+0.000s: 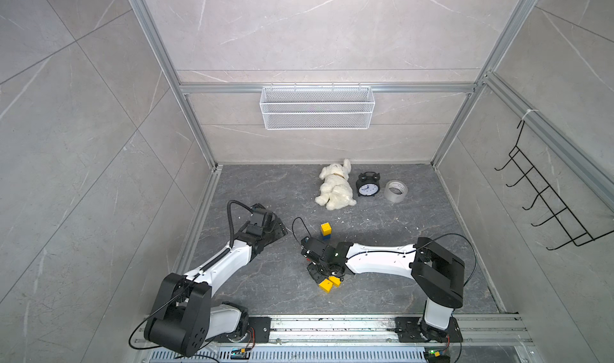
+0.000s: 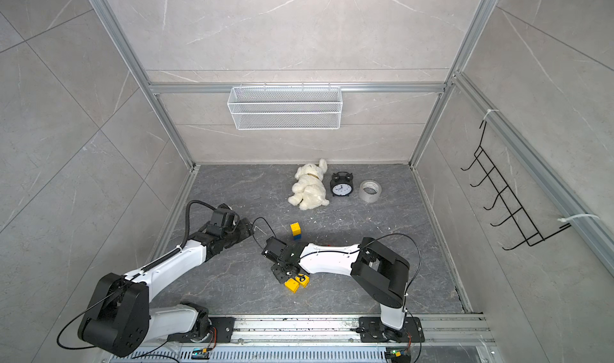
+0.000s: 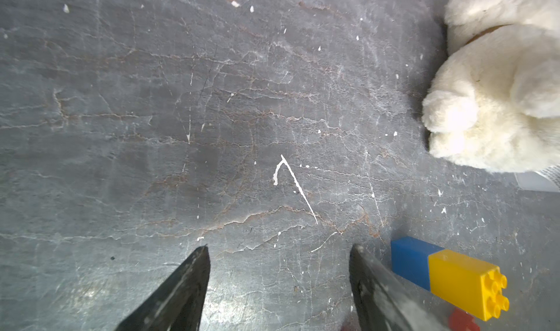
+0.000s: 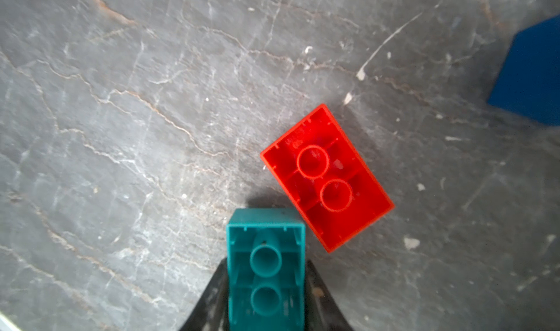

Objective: Assemble the letter r with lego
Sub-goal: Pick up the lego brick from the center of the board.

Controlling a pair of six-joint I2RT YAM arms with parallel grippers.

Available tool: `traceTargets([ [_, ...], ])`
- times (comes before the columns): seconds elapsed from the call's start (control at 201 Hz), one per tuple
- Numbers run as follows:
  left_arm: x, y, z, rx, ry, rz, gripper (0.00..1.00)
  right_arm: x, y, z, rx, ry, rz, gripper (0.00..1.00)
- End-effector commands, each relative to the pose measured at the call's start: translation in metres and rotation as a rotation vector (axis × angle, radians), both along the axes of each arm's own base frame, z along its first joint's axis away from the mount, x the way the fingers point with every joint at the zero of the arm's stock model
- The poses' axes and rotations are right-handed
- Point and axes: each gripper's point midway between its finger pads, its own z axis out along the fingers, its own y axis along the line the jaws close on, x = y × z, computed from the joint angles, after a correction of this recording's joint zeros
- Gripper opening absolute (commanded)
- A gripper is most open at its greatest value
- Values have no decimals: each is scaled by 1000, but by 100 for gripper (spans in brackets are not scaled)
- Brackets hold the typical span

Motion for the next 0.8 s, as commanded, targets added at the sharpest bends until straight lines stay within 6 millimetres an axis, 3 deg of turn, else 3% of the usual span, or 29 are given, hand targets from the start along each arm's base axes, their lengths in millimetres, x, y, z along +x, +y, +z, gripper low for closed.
traceTargets([
  [0.0, 12, 2, 43, -2, -191, -20, 75, 4, 3, 46, 122, -18, 16, 26],
  [0.105, 12, -1, 76, -11, -342, -67, 77, 3, -4, 86, 209, -35, 54, 26],
  [0.289, 9, -14, 139, -33, -734, -177, 77, 8, -23, 160, 526, 83, 103, 28],
  [0.408, -7, -43, 171, 28, -1003, -370, 74, 6, -34, 206, 712, 113, 176, 28],
  [0.503, -32, -84, 182, 154, -1164, -602, 75, -1, -42, 234, 795, 121, 248, 28],
  [0.637, -71, -137, 179, 245, -1320, -909, 75, -9, -52, 258, 881, 134, 335, 29],
  [0.791, -95, -157, 184, 220, -1411, -1017, 76, -9, -61, 270, 926, 143, 365, 29],
])
